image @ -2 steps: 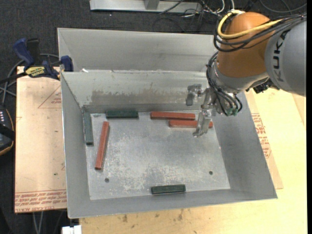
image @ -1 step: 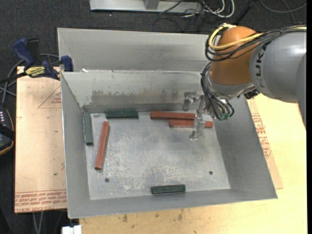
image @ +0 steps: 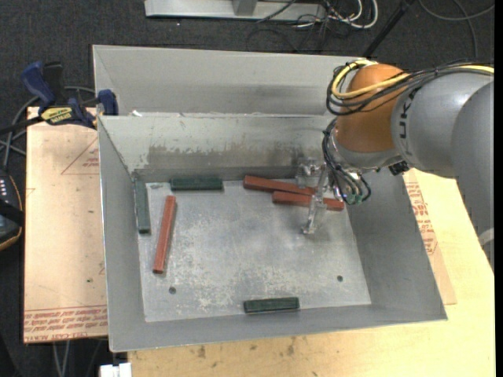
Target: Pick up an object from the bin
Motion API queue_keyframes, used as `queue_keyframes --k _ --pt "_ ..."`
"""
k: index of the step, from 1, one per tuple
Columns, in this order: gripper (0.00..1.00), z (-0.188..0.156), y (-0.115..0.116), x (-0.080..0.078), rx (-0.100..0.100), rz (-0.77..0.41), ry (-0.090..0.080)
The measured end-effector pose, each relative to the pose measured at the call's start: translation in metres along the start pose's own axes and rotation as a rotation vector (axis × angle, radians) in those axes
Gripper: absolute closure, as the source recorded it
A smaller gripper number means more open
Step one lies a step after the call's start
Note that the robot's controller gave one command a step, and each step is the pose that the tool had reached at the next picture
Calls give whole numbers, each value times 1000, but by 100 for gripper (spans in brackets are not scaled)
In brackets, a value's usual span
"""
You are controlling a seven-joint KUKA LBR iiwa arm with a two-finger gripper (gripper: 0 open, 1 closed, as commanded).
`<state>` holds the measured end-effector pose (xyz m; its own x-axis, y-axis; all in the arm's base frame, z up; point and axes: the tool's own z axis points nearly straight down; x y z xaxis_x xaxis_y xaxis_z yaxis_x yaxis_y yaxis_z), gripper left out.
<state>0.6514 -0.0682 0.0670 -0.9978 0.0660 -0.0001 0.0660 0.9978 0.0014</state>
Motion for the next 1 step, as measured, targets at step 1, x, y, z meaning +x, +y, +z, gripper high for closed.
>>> queue_keyframes --k 1 --pt "100 -6 1 -2 0 -1 -4"
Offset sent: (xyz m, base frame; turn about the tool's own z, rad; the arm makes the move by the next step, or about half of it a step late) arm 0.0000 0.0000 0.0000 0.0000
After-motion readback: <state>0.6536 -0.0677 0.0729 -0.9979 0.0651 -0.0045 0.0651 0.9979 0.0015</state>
